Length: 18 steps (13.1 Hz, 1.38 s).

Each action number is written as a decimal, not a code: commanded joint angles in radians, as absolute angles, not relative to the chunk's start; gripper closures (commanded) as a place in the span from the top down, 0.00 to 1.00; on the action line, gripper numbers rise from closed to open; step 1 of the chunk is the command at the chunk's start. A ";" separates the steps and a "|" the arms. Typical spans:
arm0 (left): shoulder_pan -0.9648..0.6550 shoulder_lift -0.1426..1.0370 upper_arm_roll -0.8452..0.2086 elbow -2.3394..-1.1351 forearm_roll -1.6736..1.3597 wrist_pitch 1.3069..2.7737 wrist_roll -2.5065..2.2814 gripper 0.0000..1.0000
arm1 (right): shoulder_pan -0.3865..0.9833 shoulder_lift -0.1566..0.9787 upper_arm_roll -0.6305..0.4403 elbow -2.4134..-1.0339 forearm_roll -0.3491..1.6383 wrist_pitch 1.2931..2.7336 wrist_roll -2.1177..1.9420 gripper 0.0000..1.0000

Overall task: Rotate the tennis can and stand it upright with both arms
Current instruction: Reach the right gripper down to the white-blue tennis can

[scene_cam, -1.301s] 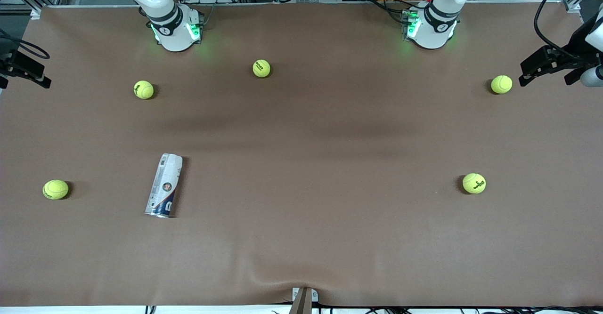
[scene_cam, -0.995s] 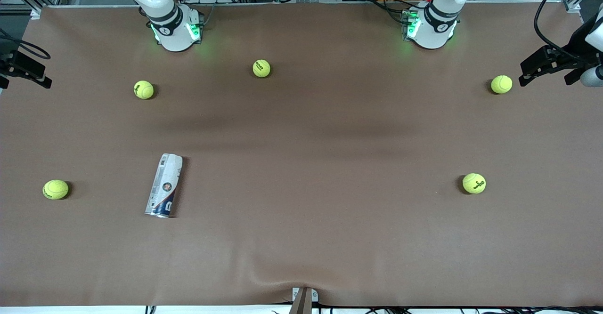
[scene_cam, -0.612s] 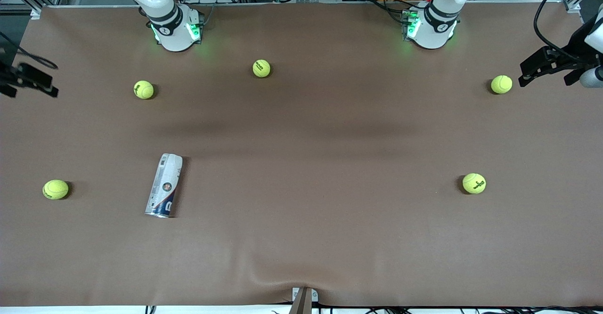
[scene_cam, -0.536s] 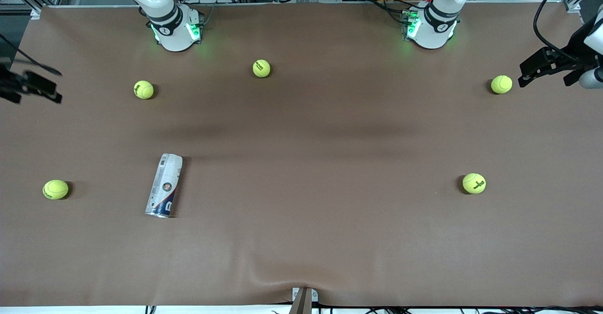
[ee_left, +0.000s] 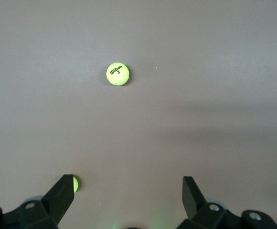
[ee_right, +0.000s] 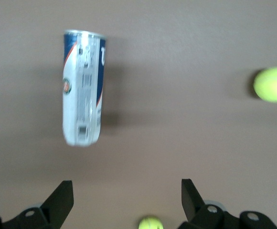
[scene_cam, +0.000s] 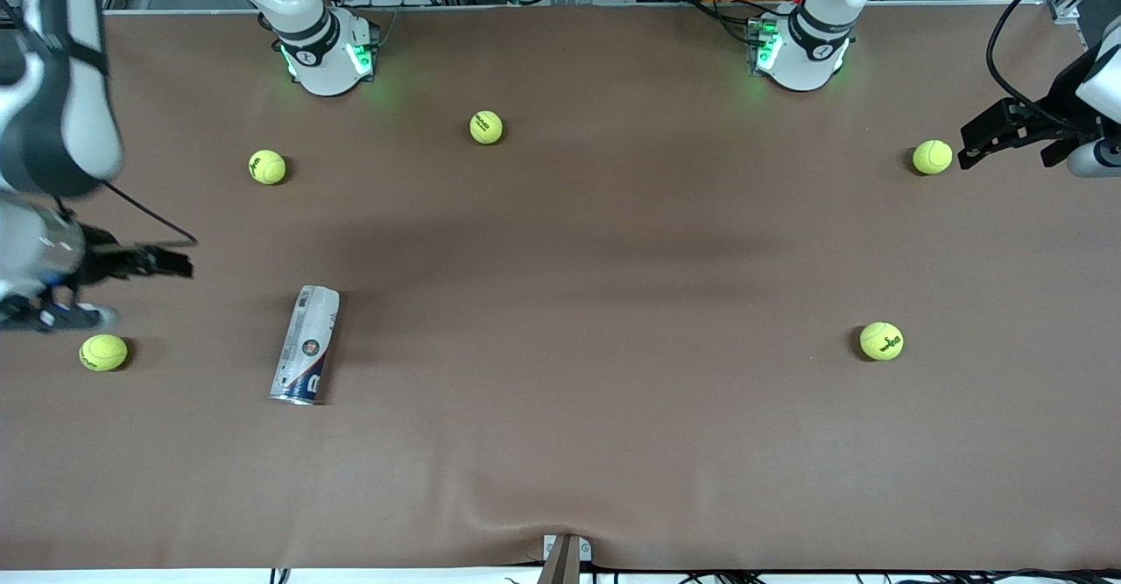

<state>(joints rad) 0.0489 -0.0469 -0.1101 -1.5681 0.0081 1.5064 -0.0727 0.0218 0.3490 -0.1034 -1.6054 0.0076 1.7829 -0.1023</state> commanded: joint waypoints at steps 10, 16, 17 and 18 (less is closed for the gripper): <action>0.055 -0.031 -0.112 -1.559 -0.009 1.513 -0.055 1.00 | 0.081 0.676 -0.107 -1.585 0.161 2.080 -0.106 1.00; 0.057 -0.029 -0.112 -1.557 -0.009 1.514 -0.055 1.00 | 0.098 0.712 -0.109 -1.585 0.258 2.082 -0.100 1.00; 0.055 -0.029 -0.112 -1.557 -0.009 1.514 -0.055 1.00 | 0.100 0.719 -0.109 -1.585 0.259 2.083 -0.100 1.00; 0.055 -0.029 -0.112 -1.557 -0.009 1.514 -0.055 1.00 | 0.100 0.721 -0.109 -1.583 0.259 2.089 -0.100 1.00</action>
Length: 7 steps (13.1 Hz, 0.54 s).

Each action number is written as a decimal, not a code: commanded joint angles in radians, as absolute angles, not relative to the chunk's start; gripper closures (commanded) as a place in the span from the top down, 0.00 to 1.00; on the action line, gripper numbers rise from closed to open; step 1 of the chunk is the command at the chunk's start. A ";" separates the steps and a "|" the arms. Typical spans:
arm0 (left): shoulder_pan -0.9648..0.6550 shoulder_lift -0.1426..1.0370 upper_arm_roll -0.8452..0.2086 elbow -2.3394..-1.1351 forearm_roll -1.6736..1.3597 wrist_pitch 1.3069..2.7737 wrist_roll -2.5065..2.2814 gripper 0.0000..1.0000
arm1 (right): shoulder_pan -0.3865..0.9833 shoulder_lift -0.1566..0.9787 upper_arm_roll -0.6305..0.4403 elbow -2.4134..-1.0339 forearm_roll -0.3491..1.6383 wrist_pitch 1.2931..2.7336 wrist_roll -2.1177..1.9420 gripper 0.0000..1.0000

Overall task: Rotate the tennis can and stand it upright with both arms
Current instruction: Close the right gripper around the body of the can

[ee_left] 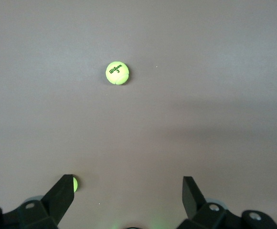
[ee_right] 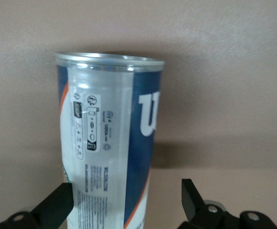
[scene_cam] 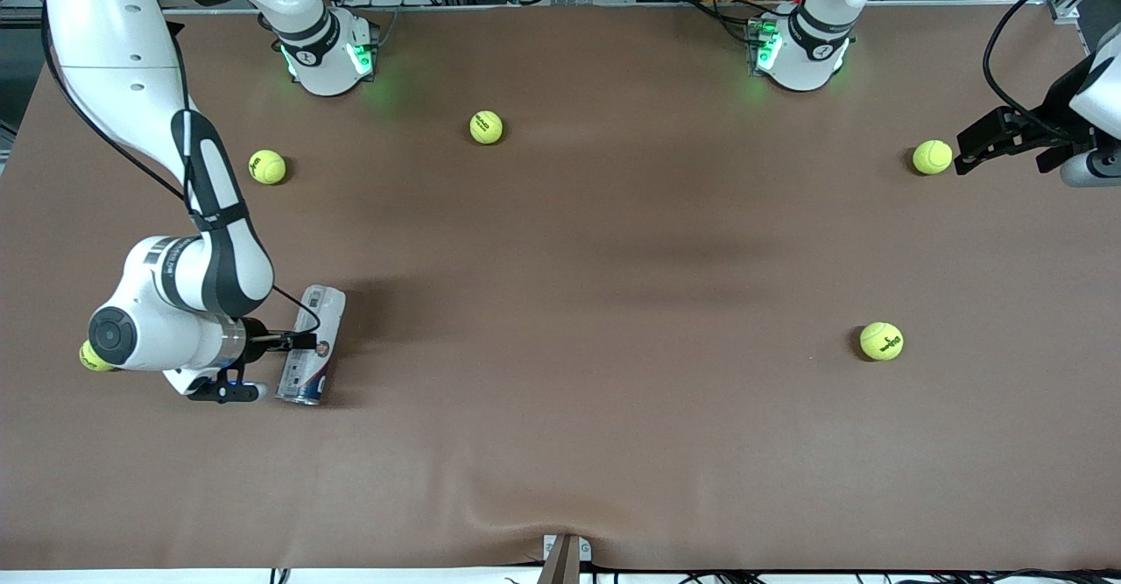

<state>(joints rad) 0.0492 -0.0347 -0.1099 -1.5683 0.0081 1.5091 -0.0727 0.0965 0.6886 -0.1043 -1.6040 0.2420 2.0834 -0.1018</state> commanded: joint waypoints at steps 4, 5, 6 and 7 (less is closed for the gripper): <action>0.057 -0.029 -0.112 -1.559 -0.009 1.519 -0.055 1.00 | 0.100 0.739 -0.101 -1.585 0.261 2.111 -0.098 1.00; 0.057 -0.029 -0.112 -1.559 -0.009 1.519 -0.055 1.00 | 0.100 0.739 -0.100 -1.585 0.261 2.111 -0.098 1.00; 0.057 -0.029 -0.112 -1.559 -0.009 1.520 -0.055 1.00 | 0.100 0.741 -0.100 -1.585 0.261 2.112 -0.098 1.00; 0.057 -0.029 -0.112 -1.559 -0.009 1.520 -0.055 1.00 | 0.101 0.747 -0.100 -1.585 0.261 2.112 -0.098 1.00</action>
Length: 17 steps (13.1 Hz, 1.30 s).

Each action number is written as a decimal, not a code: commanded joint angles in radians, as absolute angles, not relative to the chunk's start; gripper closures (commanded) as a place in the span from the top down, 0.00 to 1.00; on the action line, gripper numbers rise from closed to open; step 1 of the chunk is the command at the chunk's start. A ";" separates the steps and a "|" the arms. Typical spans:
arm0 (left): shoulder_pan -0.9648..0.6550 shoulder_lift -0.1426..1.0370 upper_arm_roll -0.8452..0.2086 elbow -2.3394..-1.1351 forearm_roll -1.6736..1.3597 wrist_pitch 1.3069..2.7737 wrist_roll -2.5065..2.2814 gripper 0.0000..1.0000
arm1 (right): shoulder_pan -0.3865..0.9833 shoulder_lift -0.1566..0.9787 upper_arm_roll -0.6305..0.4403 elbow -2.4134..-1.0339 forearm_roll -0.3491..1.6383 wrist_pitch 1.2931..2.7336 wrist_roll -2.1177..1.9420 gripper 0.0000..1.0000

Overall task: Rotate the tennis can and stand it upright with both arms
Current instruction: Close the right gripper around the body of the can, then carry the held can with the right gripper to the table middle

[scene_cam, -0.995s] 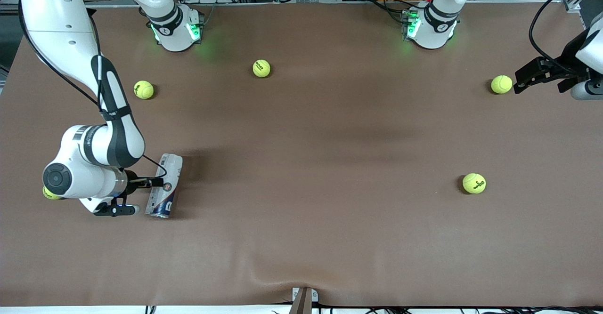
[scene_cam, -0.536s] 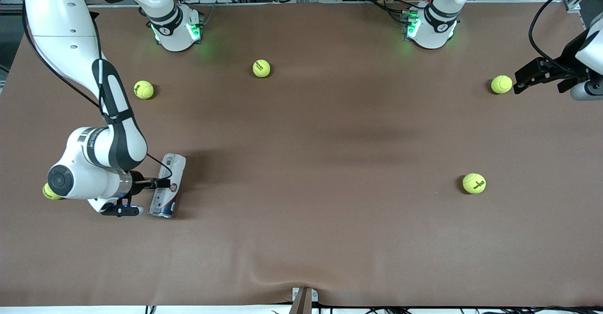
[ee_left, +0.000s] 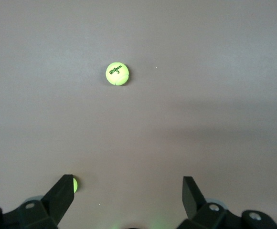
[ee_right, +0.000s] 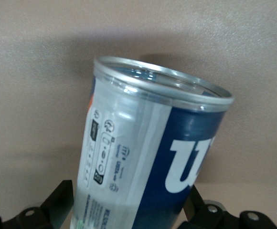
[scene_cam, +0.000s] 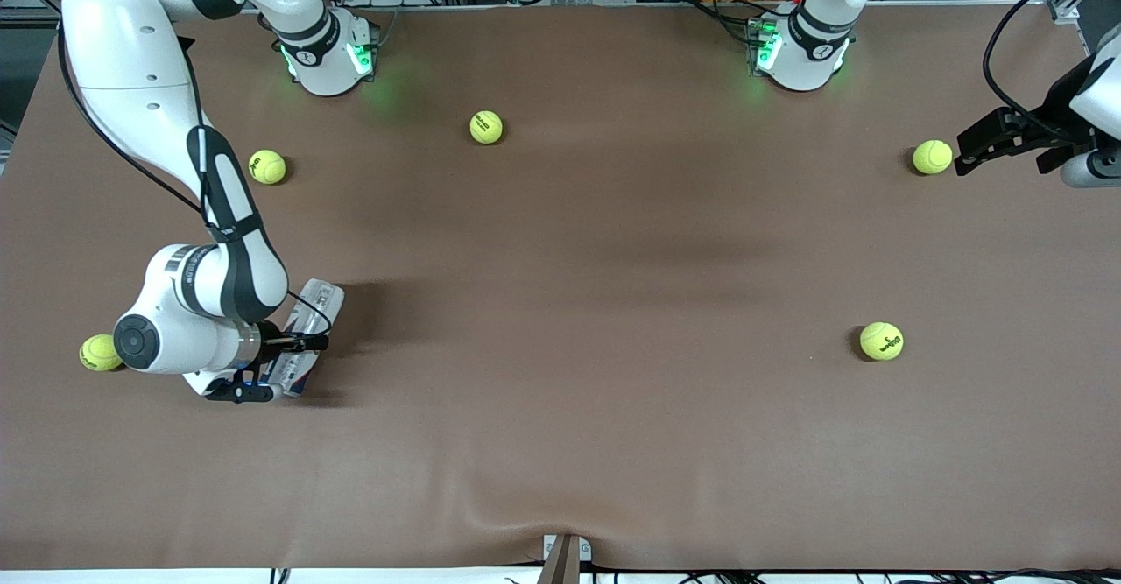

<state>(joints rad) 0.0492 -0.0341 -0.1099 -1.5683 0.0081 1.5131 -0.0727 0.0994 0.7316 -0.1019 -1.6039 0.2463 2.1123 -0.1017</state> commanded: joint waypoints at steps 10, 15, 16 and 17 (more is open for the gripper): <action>0.058 -0.028 -0.112 -1.560 -0.009 1.526 -0.055 1.00 | 0.188 0.733 -0.094 -1.500 0.244 2.102 -0.253 0.68; 0.058 -0.026 -0.112 -1.559 -0.009 1.528 -0.055 1.00 | 0.274 0.719 -0.094 -1.465 0.239 2.086 -0.495 0.69; 0.058 -0.023 -0.112 -1.559 -0.009 1.528 -0.055 1.00 | 0.299 0.719 -0.092 -1.463 0.239 2.086 -0.494 0.70; 0.058 -0.023 -0.112 -1.559 -0.009 1.528 -0.055 1.00 | 0.333 0.719 -0.094 -1.463 0.239 2.086 -0.494 0.69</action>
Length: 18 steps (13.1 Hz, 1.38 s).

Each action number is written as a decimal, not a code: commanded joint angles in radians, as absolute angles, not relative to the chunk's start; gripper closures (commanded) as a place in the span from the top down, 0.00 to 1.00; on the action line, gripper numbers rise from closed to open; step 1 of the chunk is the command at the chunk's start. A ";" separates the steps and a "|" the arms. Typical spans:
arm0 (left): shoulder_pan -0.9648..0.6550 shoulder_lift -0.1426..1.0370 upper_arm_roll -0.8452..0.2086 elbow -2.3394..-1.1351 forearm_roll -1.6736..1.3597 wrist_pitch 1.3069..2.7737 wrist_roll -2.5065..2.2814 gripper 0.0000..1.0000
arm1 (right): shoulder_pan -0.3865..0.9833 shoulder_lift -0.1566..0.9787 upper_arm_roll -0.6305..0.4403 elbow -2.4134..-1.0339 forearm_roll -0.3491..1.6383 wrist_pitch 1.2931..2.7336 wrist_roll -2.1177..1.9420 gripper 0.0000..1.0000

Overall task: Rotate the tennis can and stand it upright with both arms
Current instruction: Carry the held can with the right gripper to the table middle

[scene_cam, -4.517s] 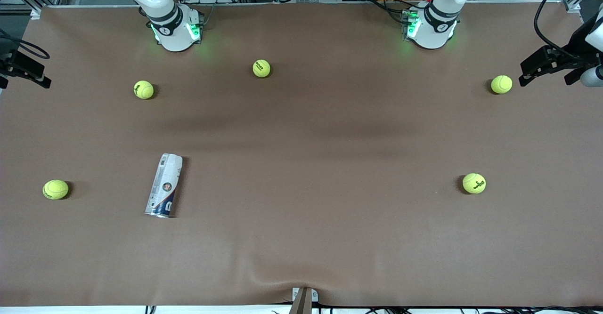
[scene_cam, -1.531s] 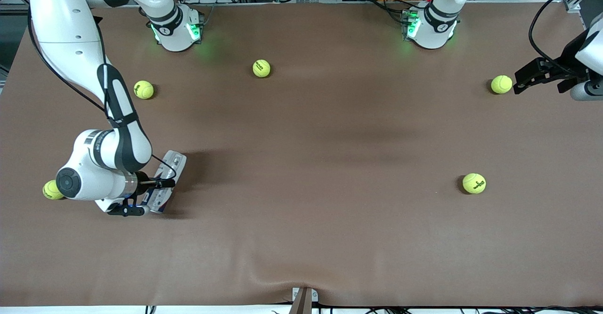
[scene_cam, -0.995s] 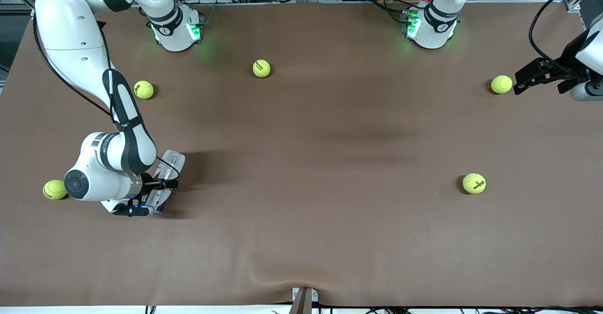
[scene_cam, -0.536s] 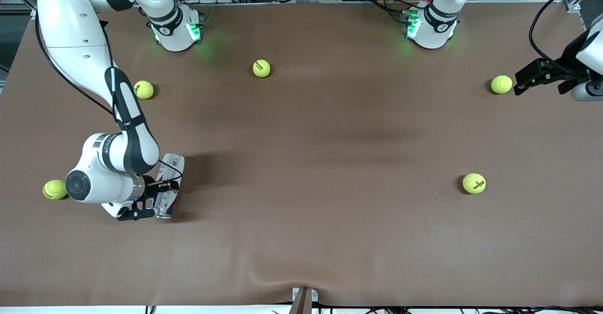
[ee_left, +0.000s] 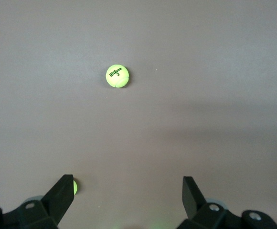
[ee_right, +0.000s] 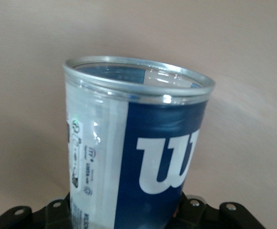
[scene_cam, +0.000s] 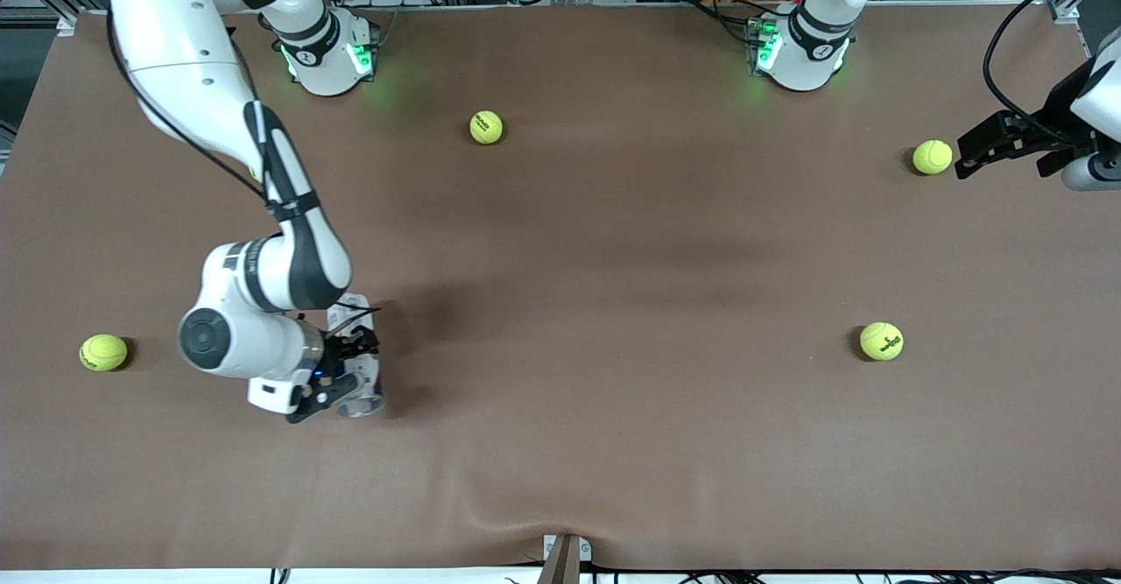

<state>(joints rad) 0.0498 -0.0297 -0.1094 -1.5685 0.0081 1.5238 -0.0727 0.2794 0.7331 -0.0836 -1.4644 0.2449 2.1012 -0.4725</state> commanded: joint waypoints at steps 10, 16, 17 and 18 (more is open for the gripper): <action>0.061 -0.023 -0.110 -1.563 -0.011 1.528 -0.055 1.00 | 0.639 0.709 -0.098 -1.463 0.048 2.209 -0.706 0.70; 0.061 -0.023 -0.110 -1.563 -0.011 1.528 -0.055 1.00 | 0.742 0.738 -0.092 -1.486 -0.256 2.390 -0.718 0.76; 0.061 -0.023 -0.109 -1.565 -0.009 1.528 -0.055 1.00 | 0.753 0.747 -0.092 -1.485 -0.258 2.391 -0.713 0.78; 0.061 -0.023 -0.109 -1.571 -0.011 1.528 -0.055 1.00 | 0.764 0.755 -0.092 -1.488 -0.262 2.393 -0.709 0.78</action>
